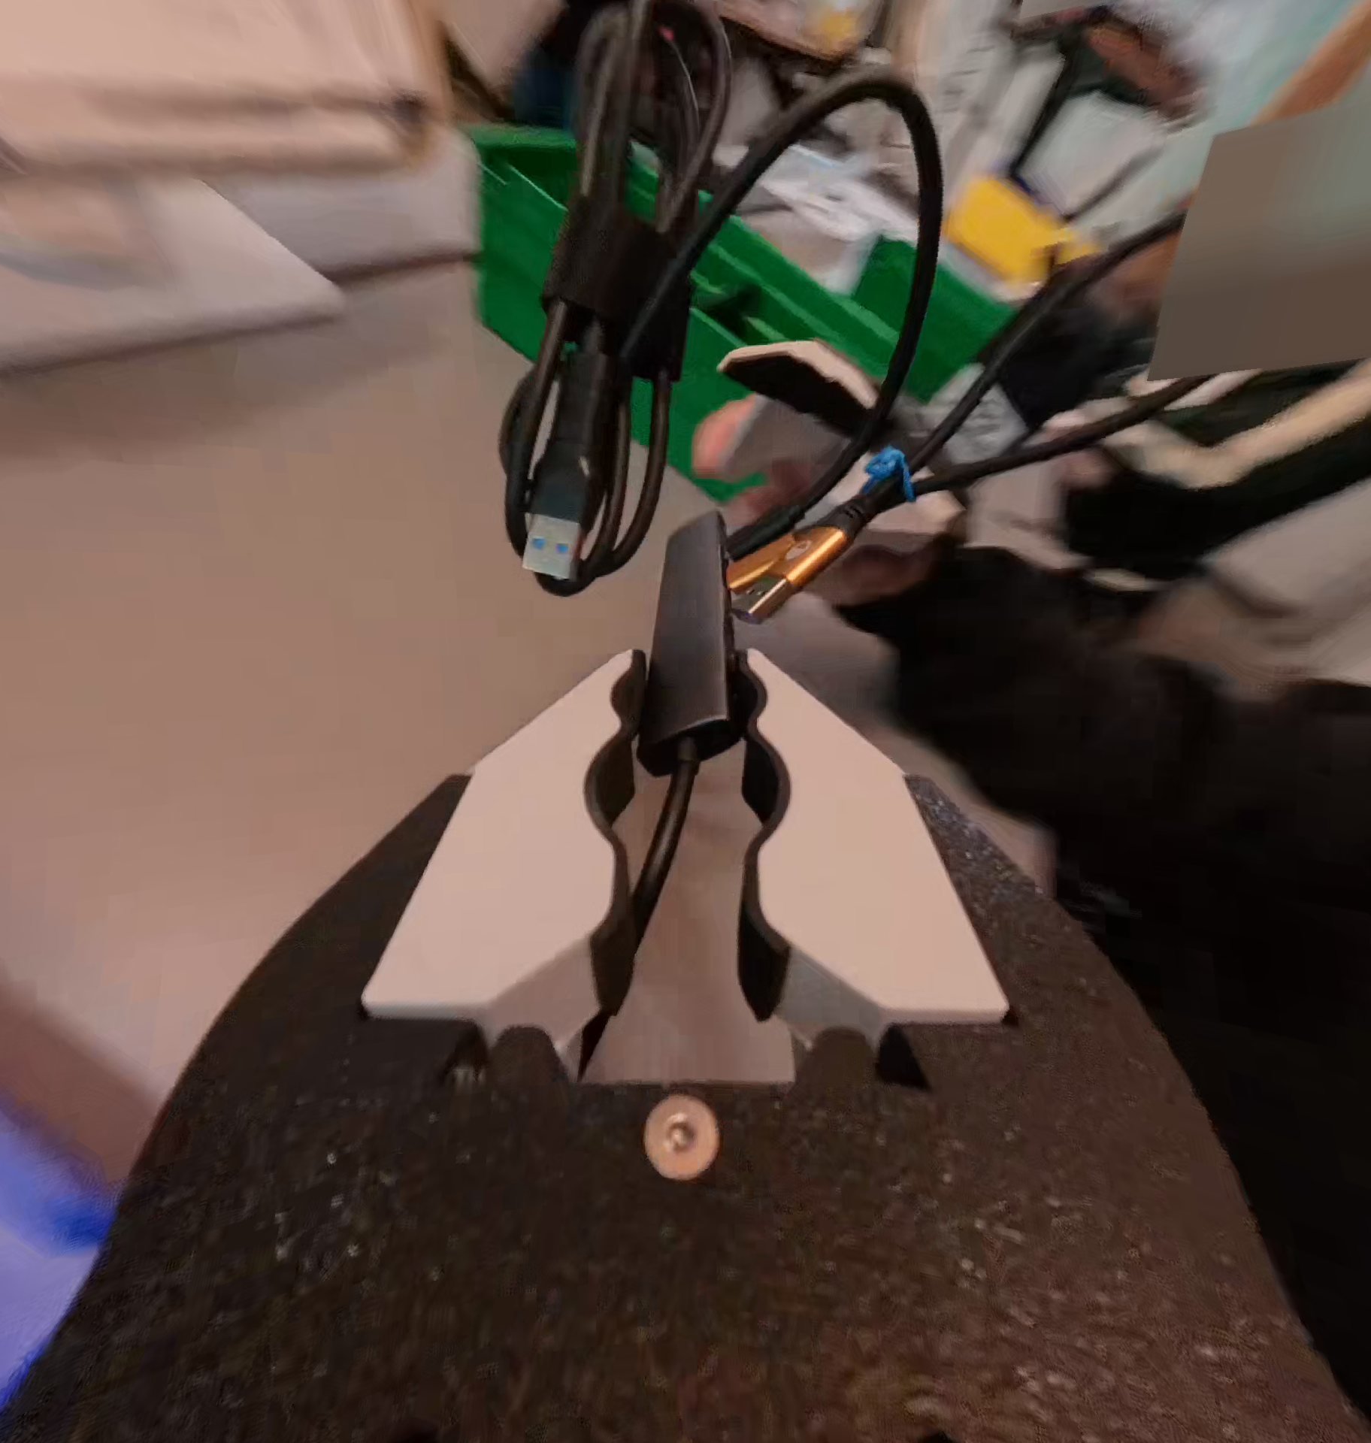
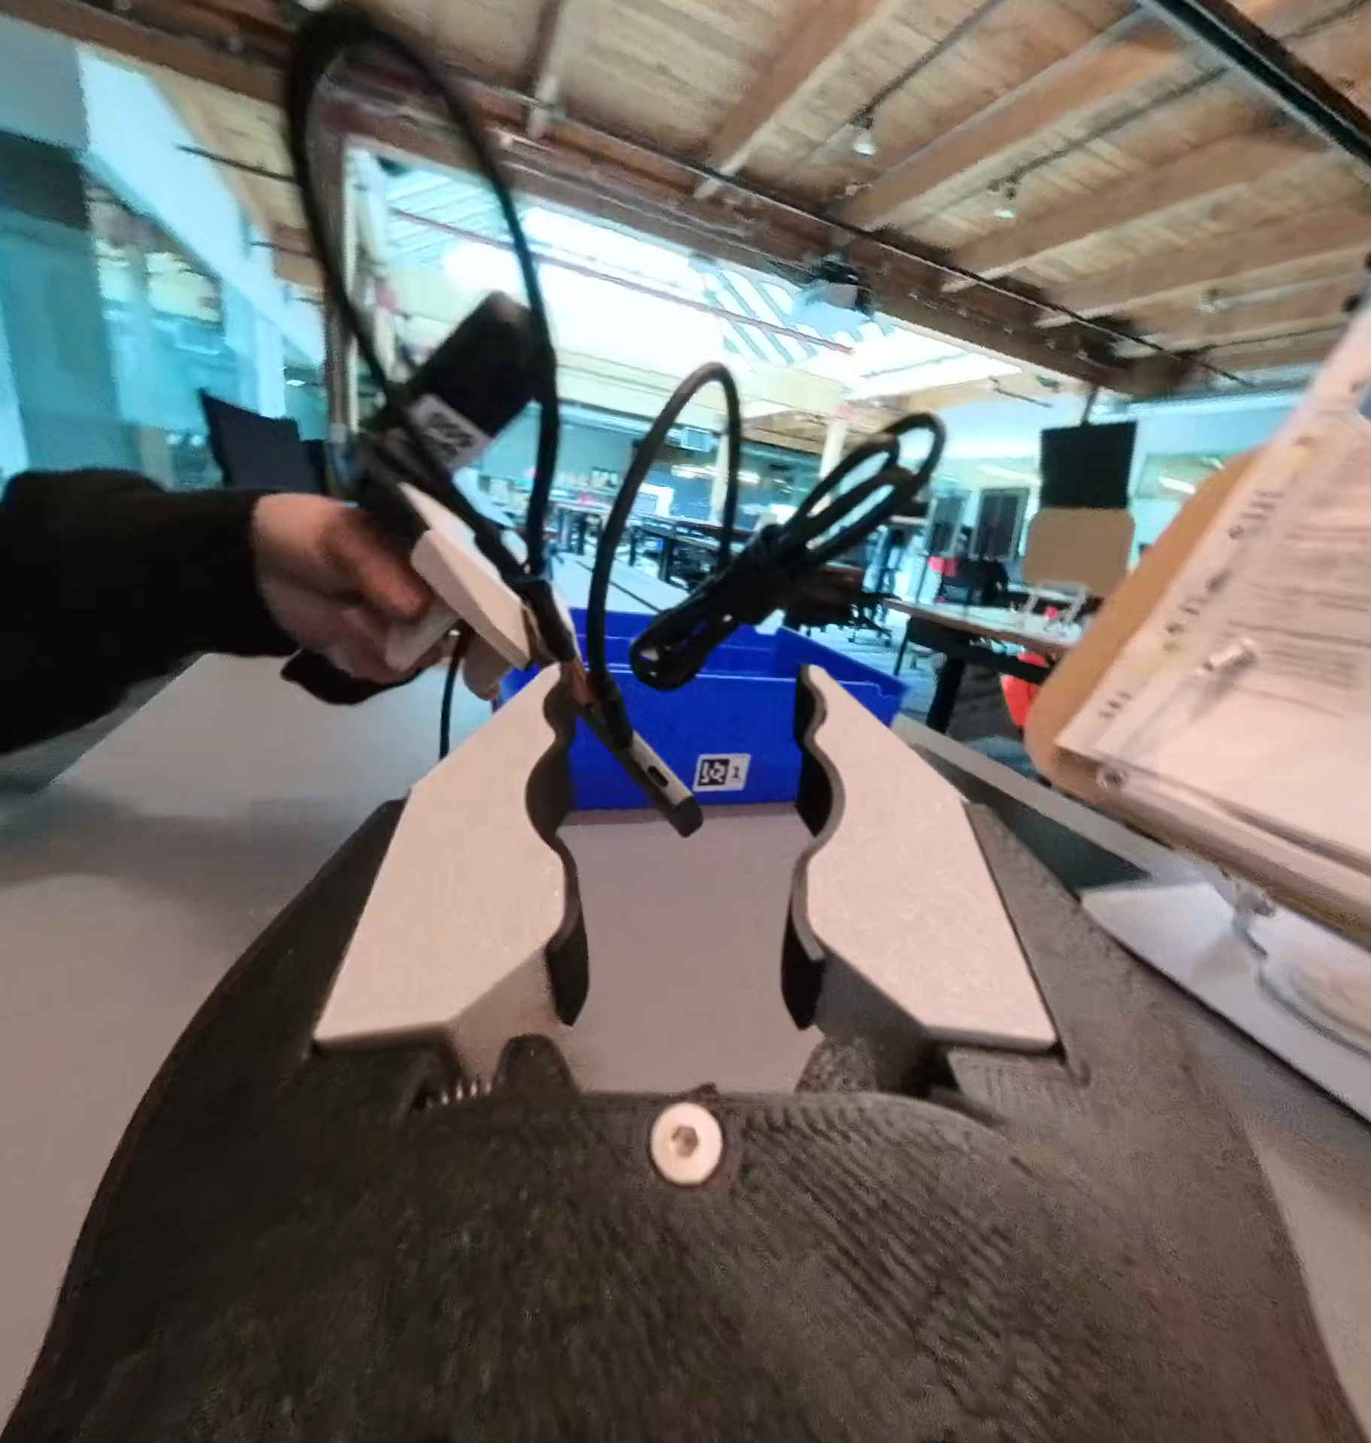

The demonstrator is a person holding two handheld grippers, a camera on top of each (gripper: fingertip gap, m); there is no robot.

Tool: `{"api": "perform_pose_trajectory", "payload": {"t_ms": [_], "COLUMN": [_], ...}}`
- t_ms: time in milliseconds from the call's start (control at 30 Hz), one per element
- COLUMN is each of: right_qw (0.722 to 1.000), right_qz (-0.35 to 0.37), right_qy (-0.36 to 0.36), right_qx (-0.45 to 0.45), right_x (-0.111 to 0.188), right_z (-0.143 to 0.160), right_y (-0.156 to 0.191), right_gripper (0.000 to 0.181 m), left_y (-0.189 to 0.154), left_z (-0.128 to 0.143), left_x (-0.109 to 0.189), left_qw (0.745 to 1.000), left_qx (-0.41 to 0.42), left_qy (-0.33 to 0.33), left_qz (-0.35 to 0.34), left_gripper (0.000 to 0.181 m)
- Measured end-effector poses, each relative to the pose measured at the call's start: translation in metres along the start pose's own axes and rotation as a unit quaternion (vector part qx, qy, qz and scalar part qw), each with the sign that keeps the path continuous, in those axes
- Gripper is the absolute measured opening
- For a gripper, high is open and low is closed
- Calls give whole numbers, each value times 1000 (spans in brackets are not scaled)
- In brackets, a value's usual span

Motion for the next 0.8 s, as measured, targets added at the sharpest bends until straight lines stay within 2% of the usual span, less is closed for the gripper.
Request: {"api": "perform_pose_trajectory", "payload": {"t_ms": [33,67,133,200,233,300,333,367,433,533,633,733,800], "right_qw": [999,996,990,986,987,985,981,977,979,991,997,996,993], "right_qz": [23,29,12,-13,-4,20,53,91,116,93,55,52,92], "right_qy": [8,15,31,63,91,131,147,156,124,17,-59,-41,3], "right_qx": [-38,-77,-140,-152,-135,-113,-113,-116,-117,-98,-11,59,71], "right_x": [0,-1,-4,-6,-5,3,9,16,27,31,23,6,-7], "right_z": [2,5,10,18,24,32,36,37,26,-16,-52,-54,-38], "right_y": [-10,-15,-15,-8,-11,-21,-35,-50,-67,-59,-23,5,3], "right_gripper": [65,68,70,66,68,93,87,88,87,69,47,45,49], "left_y": [7,13,15,11,9,4,2,0,-1,-6,-14,-17,-20], "left_z": [-5,-10,-19,-28,-33,-42,-46,-49,-53,-58,-56,-49,-44], "left_x": [4,7,10,10,10,13,15,16,18,17,2,-15,-23], "left_qw": [996,986,953,910,881,809,772,739,695,656,641,641,643], "left_qx": [-53,-106,-193,-275,-322,-408,-443,-471,-501,-536,-568,-581,-587], "left_qy": [-8,-9,1,11,19,42,53,64,68,51,28,18,-2], "left_qz": [-67,-131,-235,-309,-345,-421,-453,-478,-511,-528,-516,-500,-491], "left_gripper": [20,20,20,20,20,20,20,20,20,19,20,20,20]}}
Point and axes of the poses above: each gripper's, where its closed fingertips meet, x back along the fingers, z out of its underside, y = z × x across the jaws, the point moved 3 cm from there along x, back along the fingers, and after that the axes turned 7 degrees about z, right-handed, at the moved point
